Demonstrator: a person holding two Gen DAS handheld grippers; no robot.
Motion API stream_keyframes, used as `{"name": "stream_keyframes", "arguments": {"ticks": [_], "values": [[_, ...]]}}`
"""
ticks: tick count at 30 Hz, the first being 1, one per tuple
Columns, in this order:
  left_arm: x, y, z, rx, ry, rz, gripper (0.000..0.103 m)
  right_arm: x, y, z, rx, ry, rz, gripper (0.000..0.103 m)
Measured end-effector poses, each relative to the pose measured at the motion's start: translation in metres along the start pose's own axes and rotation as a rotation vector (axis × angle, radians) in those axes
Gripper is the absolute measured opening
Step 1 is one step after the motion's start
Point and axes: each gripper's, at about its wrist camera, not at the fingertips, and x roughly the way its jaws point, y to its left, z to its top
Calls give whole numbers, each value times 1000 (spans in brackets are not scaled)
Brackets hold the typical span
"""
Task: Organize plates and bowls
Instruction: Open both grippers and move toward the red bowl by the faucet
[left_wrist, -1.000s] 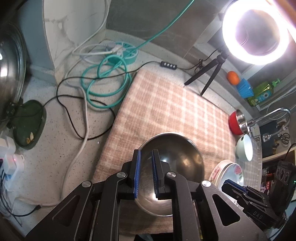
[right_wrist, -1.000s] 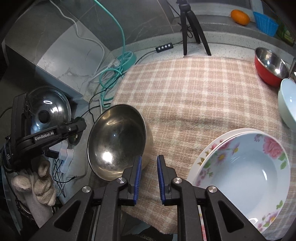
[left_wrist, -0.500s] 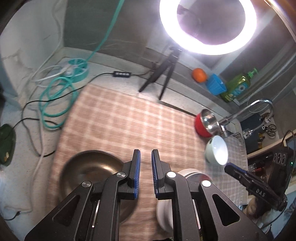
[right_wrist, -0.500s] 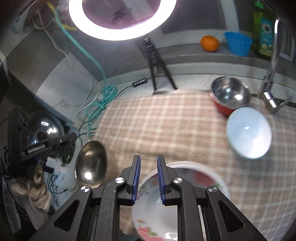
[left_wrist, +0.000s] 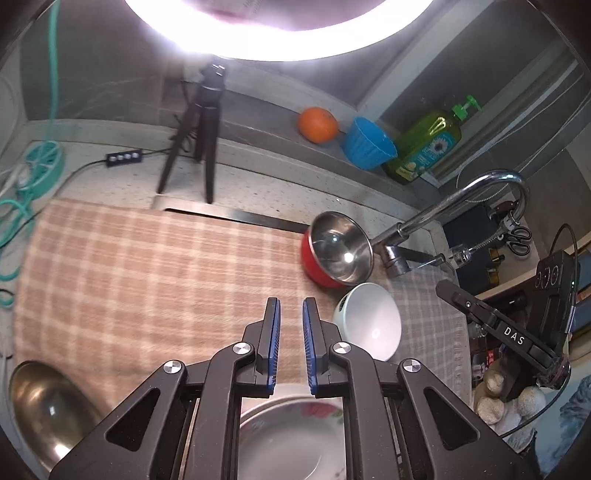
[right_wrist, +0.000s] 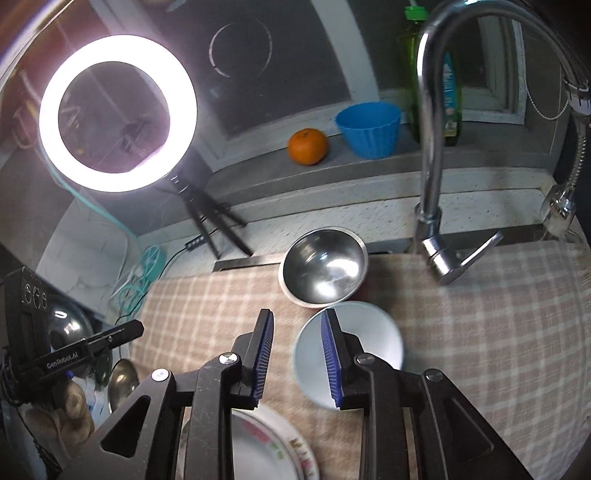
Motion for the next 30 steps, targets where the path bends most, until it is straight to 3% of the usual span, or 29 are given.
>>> {"name": "stream_keyframes", "arguments": {"ticks": [16,30], "values": [[98,-21,48,-12,92,12,11,82,-35,32,-28,82,-111,24],[132,-24,63,-1,130,33,11,116,-48,41,-17,134,-158,24]]}}
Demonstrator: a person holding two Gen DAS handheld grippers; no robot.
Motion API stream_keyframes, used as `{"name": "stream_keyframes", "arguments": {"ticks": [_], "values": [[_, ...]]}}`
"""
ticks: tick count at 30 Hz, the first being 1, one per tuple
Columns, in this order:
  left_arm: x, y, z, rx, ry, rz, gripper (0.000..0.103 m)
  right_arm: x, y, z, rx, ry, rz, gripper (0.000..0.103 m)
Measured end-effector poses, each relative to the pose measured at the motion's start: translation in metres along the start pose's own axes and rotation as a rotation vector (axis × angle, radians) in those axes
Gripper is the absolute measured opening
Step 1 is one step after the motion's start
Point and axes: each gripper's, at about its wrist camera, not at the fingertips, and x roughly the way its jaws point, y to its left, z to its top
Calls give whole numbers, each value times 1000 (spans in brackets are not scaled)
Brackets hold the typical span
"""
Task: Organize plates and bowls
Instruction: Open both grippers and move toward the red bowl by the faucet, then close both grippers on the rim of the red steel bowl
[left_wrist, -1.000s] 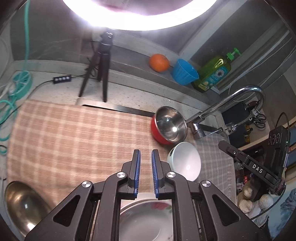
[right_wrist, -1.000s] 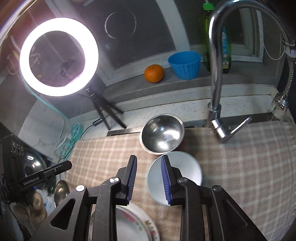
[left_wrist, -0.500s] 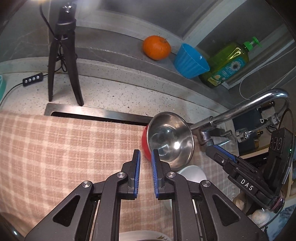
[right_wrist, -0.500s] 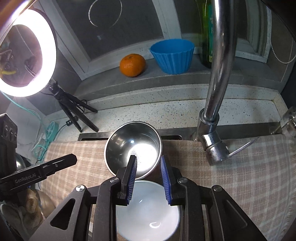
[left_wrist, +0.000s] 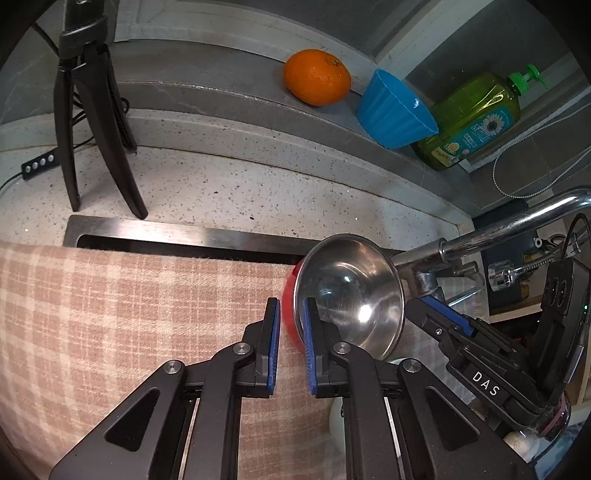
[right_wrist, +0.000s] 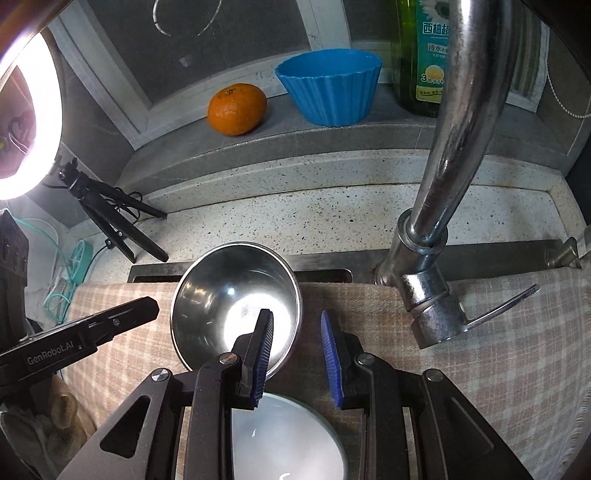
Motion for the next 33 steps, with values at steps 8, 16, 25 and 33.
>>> {"name": "stream_keyframes", "arguments": {"ticks": [8,16,25,33], "values": [[11,2,3,-11,12,3,11,8,6,2,-25,26,-9,24],[14,-3,2,20,0,26,11,18,4,4,-25,45,-16,24],[17,-9,1,70,-11,64,7,25,3,6,-45,70,-23,14],[19,-13,1,93,-16,68,5,27,4,7,-46,68,-24,8]]}}
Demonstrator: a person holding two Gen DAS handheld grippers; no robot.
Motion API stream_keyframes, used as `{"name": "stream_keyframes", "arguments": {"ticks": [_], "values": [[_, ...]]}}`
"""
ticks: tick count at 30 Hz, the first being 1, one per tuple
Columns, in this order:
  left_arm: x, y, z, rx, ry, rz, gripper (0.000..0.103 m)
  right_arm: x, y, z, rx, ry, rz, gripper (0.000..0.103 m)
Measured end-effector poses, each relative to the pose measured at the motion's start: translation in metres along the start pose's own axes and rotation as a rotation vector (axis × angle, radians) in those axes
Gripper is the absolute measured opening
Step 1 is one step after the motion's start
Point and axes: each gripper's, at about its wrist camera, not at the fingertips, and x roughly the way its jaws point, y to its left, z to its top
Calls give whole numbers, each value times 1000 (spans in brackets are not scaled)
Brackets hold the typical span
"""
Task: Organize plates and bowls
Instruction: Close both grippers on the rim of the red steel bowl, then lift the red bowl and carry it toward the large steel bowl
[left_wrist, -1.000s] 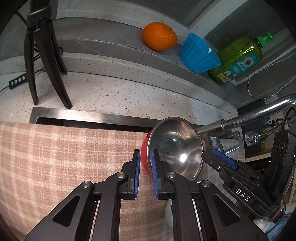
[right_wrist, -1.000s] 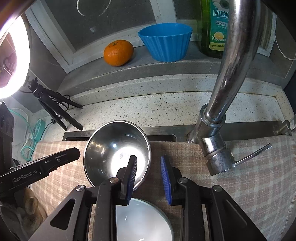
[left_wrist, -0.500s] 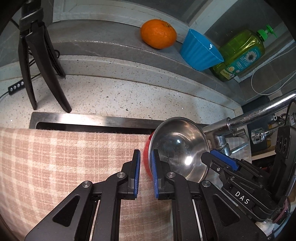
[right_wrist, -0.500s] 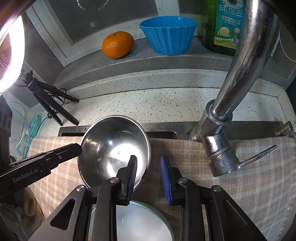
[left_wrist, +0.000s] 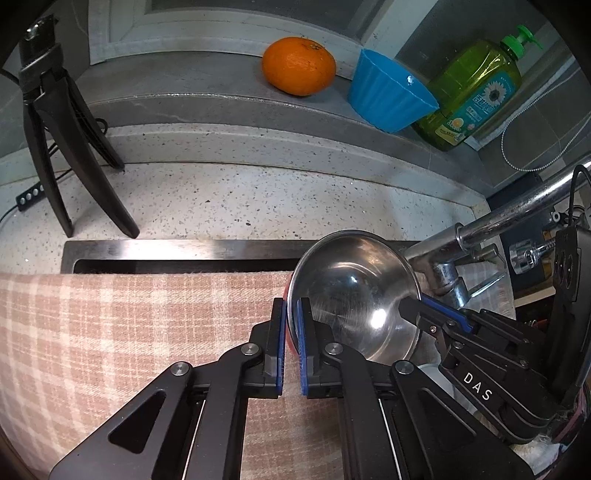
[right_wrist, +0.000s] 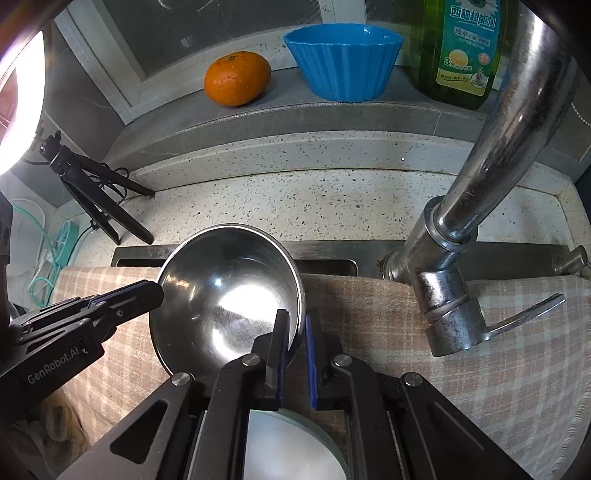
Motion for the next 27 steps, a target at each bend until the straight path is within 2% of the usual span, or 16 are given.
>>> {"name": "stream_keyframes", "arguments": {"ticks": [11,27], "values": [[-3,3,1,-11,-4,-5,5,-2,-2,3,26,8,17,7],[-42,20,-8,-23,-62,6,5,-23,28,3,-5,-17,46,7]]}}
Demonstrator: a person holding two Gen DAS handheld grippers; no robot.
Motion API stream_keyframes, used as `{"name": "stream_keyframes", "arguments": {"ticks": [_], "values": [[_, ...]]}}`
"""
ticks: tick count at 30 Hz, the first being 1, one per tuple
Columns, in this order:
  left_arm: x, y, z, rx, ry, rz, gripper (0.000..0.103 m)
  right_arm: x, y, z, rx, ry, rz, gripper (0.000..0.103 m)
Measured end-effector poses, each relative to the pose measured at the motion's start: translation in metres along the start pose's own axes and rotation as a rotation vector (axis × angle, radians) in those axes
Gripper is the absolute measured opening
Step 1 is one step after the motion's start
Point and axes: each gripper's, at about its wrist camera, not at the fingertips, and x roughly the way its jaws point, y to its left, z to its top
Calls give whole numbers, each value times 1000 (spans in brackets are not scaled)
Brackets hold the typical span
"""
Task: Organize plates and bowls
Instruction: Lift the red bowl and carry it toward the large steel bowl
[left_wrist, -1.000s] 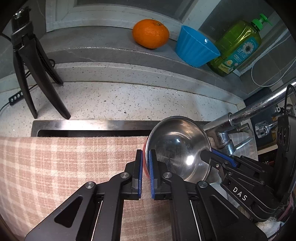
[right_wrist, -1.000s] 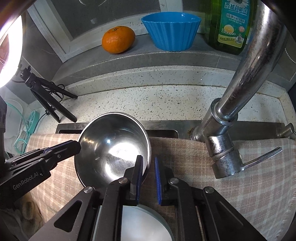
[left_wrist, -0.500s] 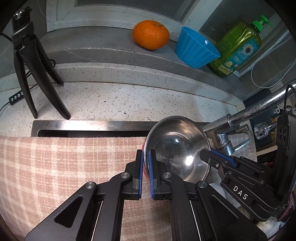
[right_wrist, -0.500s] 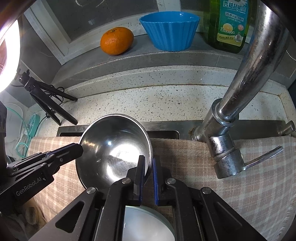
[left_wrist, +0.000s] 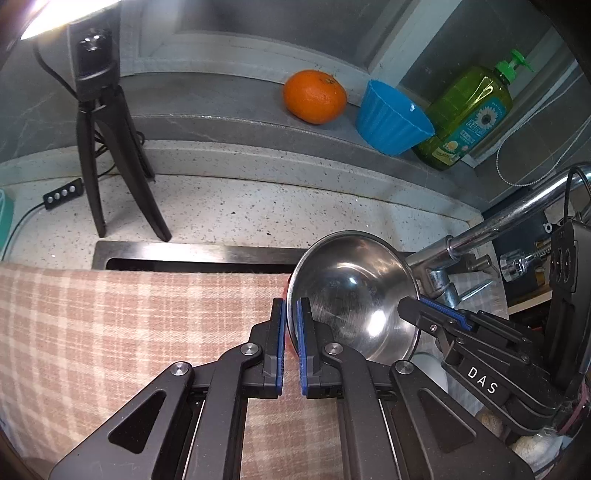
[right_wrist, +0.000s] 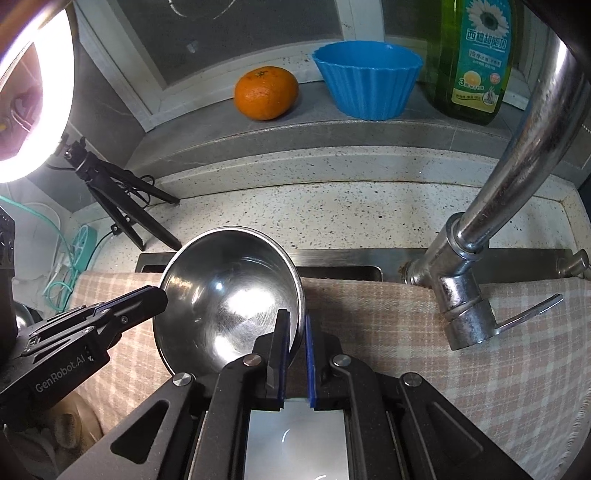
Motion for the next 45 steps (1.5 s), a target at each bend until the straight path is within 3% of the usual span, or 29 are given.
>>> {"name": "stream_keyframes", "arguments": {"ticks": [26,45], "values": [[-77,24,-29,-2,-85,3,5,-49,61,-30,-47,-50,37,7],[-132,72,-63,-46,-122,24,5,-66,124,-60,-97,-54,82,7]]}}
